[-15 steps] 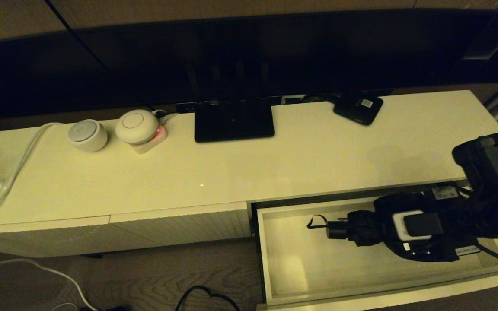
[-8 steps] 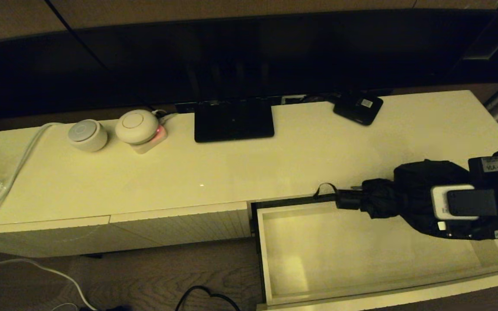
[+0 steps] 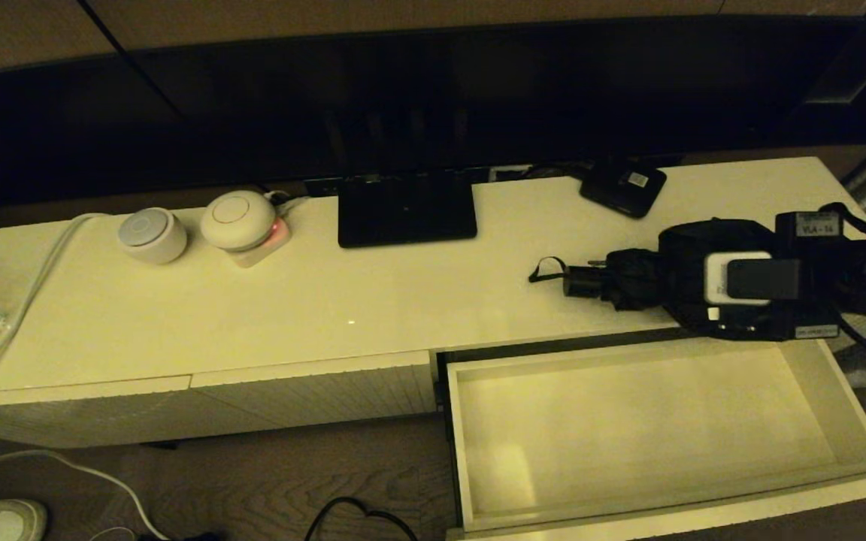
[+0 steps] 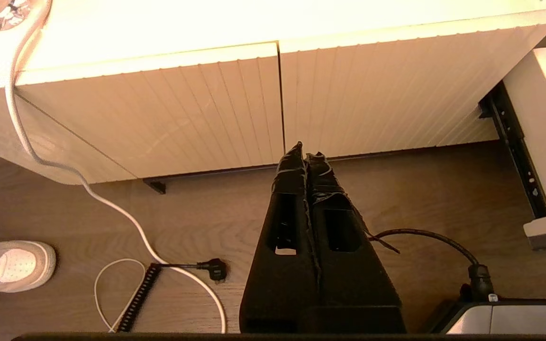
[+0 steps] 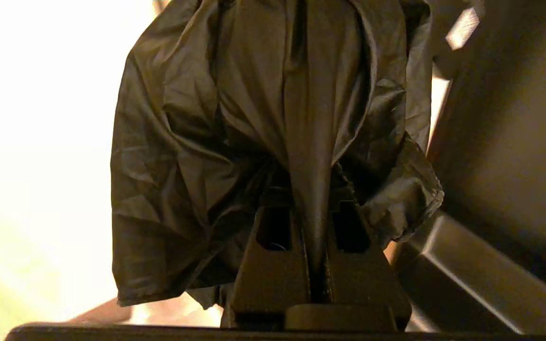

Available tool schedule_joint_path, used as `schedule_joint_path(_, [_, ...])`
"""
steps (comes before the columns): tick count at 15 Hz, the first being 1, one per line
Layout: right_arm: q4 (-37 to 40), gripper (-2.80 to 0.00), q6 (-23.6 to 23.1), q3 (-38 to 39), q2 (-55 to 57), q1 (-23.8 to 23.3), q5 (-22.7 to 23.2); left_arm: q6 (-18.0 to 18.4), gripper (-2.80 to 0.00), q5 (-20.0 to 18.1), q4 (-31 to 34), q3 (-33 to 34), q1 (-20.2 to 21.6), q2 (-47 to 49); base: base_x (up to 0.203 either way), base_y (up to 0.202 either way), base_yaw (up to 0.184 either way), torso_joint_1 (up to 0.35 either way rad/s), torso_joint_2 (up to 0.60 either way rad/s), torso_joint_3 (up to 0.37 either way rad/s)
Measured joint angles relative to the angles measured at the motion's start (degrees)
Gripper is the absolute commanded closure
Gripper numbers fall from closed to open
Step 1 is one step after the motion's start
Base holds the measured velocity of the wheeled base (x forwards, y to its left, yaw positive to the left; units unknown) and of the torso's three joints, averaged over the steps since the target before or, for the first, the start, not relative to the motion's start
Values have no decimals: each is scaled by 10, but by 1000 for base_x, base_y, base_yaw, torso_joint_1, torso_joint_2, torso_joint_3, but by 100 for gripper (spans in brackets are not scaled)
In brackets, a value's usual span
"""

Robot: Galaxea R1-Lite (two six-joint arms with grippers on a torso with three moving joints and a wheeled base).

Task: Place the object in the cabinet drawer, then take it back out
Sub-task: Take the umbrella out of the drawer and put it on the table

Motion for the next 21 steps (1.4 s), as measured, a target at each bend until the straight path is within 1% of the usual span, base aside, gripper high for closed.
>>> schedule_joint_path(4, [-82,0,-7,-21,60,0,-1,0,0,0,0,0,0,0,0,0,0,0,0,0])
schedule_joint_path(6, [-86,0,-9,-27,76,-1,-2,0,0,0,0,0,0,0,0,0,0,0,0,0])
schedule_joint_path(7, [-85,-280,-12,-27,80,-2,-3,0,0,0,0,0,0,0,0,0,0,0,0,0])
schedule_joint_path(15, [-104,-280,-13,-21,86,-1,-8,0,0,0,0,0,0,0,0,0,0,0,0,0])
schedule_joint_path(18, [-97,-280,-16,-17,54,2,-9,0,0,0,0,0,0,0,0,0,0,0,0,0])
schedule_joint_path(20, [-83,-280,-19,-2,18,3,-9,0,0,0,0,0,0,0,0,0,0,0,0,0])
schedule_joint_path(21, [-77,0,-21,11,-3,3,-8,0,0,0,0,0,0,0,0,0,0,0,0,0])
